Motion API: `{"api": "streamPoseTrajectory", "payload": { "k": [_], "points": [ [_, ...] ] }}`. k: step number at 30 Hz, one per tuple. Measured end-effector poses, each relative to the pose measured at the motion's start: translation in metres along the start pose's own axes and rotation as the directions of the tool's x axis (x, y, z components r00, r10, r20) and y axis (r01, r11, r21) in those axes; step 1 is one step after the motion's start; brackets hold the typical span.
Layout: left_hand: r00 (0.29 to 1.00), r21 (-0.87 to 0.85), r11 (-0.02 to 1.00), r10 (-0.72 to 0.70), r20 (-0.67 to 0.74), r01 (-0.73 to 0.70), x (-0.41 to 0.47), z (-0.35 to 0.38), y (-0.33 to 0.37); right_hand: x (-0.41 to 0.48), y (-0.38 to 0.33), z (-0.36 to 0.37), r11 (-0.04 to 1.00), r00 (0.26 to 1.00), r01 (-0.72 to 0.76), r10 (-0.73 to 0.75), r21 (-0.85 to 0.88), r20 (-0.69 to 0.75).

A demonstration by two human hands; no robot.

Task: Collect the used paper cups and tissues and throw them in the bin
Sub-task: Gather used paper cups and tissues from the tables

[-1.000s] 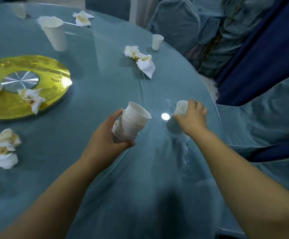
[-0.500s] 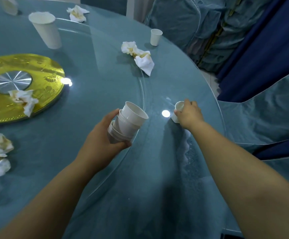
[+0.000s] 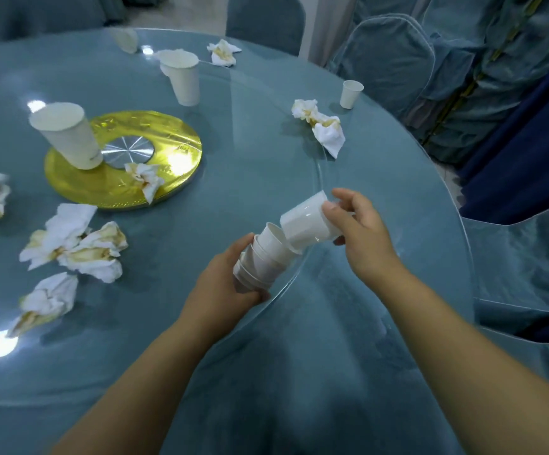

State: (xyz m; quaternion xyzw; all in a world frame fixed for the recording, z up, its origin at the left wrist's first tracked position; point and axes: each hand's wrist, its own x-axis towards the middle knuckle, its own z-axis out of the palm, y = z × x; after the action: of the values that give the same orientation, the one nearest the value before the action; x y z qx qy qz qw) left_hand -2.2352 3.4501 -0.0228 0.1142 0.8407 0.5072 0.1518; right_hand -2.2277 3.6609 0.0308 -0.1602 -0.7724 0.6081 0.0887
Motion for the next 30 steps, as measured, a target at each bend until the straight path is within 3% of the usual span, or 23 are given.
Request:
{"api": "streamPoseTrajectory", "payload": {
  "k": [7,14,20,26,30],
  "points": [
    [0.998,-0.046,0.998,0.030,-0.057,-0.033,-0.043,-0.027,-0.003,-0.035,-0.013,0.053,0.985,0.952,0.043,0.011,-0.167,0.306],
    [0.990,-0.112,0.993,-0.040,-0.133,0.025,-0.084,-0.067,-0.026,-0.072,-0.022,0.116,0.979,0.915,0.091,-0.010,-0.181,0.402],
    [0.988,-0.087,0.996,0.006,-0.156,-0.019,-0.117,-0.113,-0.051,-0.101,-0.032,0.178,0.976,0.839,0.111,0.008,-0.185,0.544],
    [0.972,-0.205,0.978,-0.093,-0.216,0.048,-0.148,-0.164,-0.090,-0.120,-0.046,0.239,0.998,0.871,-0.037,0.052,-0.041,0.489],
    [0.949,-0.261,0.962,-0.155,-0.274,0.082,-0.161,-0.205,-0.116,-0.115,-0.038,0.280,0.988,0.933,-0.016,0.070,-0.156,0.353]
  ]
}}
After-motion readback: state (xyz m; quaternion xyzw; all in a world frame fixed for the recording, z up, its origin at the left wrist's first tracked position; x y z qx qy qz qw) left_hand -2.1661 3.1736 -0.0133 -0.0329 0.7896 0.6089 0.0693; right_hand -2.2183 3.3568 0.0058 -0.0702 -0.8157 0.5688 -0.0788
